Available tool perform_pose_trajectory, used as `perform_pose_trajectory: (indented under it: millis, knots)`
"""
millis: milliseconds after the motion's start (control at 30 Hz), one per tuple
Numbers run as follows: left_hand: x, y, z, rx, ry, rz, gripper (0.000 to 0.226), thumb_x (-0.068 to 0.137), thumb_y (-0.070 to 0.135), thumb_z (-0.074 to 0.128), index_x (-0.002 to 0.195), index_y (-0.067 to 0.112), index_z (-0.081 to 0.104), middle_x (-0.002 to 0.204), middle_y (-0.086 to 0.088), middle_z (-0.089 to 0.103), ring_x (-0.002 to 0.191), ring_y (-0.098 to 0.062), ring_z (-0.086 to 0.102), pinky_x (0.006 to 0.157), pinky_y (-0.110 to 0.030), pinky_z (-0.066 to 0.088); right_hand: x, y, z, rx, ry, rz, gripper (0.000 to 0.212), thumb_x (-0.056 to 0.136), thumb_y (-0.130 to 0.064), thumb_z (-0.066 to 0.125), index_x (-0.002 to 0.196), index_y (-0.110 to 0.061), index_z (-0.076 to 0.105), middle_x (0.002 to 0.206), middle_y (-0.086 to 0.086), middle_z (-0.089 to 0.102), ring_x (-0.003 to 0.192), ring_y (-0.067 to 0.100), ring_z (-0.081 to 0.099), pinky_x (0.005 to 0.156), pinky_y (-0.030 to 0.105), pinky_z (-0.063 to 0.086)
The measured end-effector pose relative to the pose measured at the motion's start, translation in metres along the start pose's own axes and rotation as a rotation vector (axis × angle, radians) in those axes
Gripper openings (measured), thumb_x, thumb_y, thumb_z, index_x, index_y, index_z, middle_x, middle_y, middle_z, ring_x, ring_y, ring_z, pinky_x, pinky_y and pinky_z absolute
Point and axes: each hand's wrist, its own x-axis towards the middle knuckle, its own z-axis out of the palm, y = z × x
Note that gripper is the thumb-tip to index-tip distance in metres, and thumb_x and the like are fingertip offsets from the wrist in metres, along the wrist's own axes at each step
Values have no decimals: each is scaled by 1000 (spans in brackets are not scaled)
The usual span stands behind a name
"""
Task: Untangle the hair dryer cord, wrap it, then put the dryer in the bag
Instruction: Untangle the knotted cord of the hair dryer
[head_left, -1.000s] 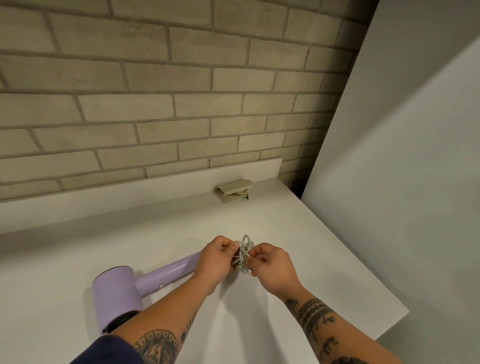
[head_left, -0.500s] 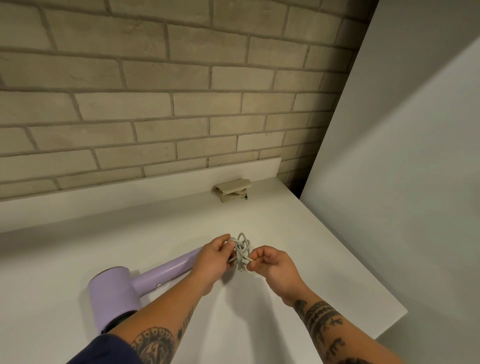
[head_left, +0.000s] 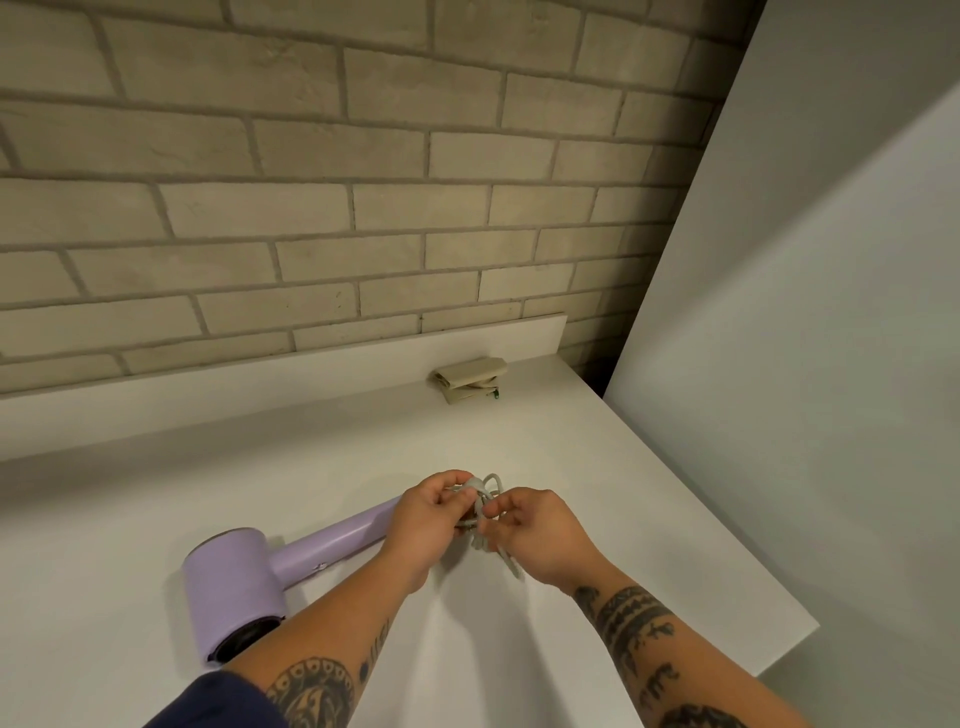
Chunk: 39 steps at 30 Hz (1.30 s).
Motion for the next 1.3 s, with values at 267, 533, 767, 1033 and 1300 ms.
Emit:
perform_pose_trajectory:
  millis: [267, 533, 767, 1033, 1300]
  knots:
    - [-5, 3, 7, 48, 80, 73, 9, 93, 16, 73, 93, 23, 78, 89, 1, 79, 85, -21, 76, 81, -37, 62, -8, 7, -20, 3, -126, -78, 27, 95, -13, 66, 116, -29, 63, 85, 2, 75, 80, 9, 70, 77, 20, 56]
    - [-5, 6, 4, 61, 55, 10, 16, 100, 21, 64, 88, 11, 69, 86, -7, 78, 75, -21, 71, 77, -39, 59, -6, 16, -23, -159, -138, -67, 32, 99, -17, 56, 123, -32, 68, 82, -7, 68, 80, 6, 62, 81, 25, 53]
    - [-5, 3, 5, -101, -11, -121, 19, 104, 25, 56, 101, 10, 67, 103, -18, 76, 89, -32, 71, 79, -44, 56, 0, 17, -35, -181, -99, -72, 23, 101, -17, 54, 103, -32, 71, 81, -9, 65, 73, 6, 55, 70, 20, 47]
    - [1, 11, -8, -224, -21, -184, 21, 109, 20, 46, 97, 12, 60, 96, -12, 75, 76, -23, 73, 61, -33, 57, -9, 32, -45, -63, -47, -93, 28, 103, -12, 50, 90, -26, 71, 82, -5, 59, 66, 5, 44, 60, 16, 39]
    - [2, 15, 1, -261, -3, -245, 18, 110, 18, 41, 103, 7, 54, 102, -15, 65, 92, -33, 67, 98, -55, 54, -14, 39, -46, 94, -33, -52, 20, 78, -25, 51, 75, -26, 71, 79, 1, 58, 75, 16, 47, 73, 29, 39]
